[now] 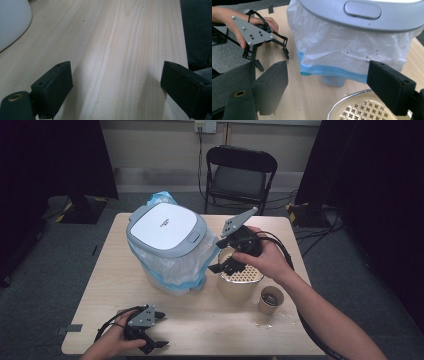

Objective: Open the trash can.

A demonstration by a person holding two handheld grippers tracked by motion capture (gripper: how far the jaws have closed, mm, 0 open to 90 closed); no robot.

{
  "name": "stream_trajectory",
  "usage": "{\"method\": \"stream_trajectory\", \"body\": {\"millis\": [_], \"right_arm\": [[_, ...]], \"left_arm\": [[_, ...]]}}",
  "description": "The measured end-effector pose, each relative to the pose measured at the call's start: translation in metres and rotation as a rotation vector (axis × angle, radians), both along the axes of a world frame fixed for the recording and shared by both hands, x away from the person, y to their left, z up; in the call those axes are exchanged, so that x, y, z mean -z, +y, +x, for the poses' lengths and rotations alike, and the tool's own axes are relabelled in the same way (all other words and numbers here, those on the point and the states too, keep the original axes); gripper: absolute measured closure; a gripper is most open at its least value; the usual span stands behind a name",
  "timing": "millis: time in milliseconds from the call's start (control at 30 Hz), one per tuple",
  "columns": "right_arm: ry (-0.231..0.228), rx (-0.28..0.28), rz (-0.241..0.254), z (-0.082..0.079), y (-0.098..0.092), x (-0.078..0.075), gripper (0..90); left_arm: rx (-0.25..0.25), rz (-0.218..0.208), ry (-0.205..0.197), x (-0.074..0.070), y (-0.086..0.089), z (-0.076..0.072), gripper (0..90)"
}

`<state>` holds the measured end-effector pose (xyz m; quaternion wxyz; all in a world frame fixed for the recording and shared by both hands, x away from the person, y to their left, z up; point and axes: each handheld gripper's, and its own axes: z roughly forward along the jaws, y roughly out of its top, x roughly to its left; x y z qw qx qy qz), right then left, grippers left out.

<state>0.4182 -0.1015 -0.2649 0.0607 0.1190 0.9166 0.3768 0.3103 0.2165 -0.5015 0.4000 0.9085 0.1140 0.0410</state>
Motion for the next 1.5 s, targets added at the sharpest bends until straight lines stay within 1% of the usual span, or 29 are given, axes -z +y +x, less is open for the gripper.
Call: {"method": "stream_trajectory", "body": {"millis": [167,433,667,767,967,1167,1233,1333,1500], "right_arm": [[0.001,0.002,-0.003,0.006,0.005,-0.002,17.3],[-0.013,-0.002,-0.002,0.014,0.012,-0.013,16.6],[-0.016,-0.020,0.003,0.021,0.017,-0.015,16.3],[-0.014,-0.023,-0.005,0.022,0.020,-0.016,16.2],[-0.022,-0.039,0.007,0.023,0.031,-0.018,15.9],[-0.024,-0.058,0.006,0.023,0.042,-0.020,16.0],[-0.029,-0.064,0.013,0.024,0.046,-0.021,15.9],[-0.024,-0.060,0.014,0.025,0.049,-0.021,15.9],[-0.029,-0.064,0.015,0.027,0.055,-0.021,16.0]], "left_arm": [[0.000,0.000,0.000,0.000,0.000,0.000,10.0],[0.000,-0.001,0.000,0.000,0.000,0.000,10.0],[0.002,0.000,-0.001,0.000,0.000,0.000,10.0],[0.002,0.001,-0.001,0.000,0.000,0.000,10.0],[0.002,0.000,-0.001,0.000,0.000,0.000,10.0],[0.002,0.000,-0.001,0.000,0.000,0.000,10.0],[0.002,0.000,-0.001,0.000,0.000,0.000,10.0],[0.002,0.000,-0.001,0.000,0.000,0.000,10.0],[0.003,0.000,-0.001,0.000,0.000,0.000,10.0]]}}
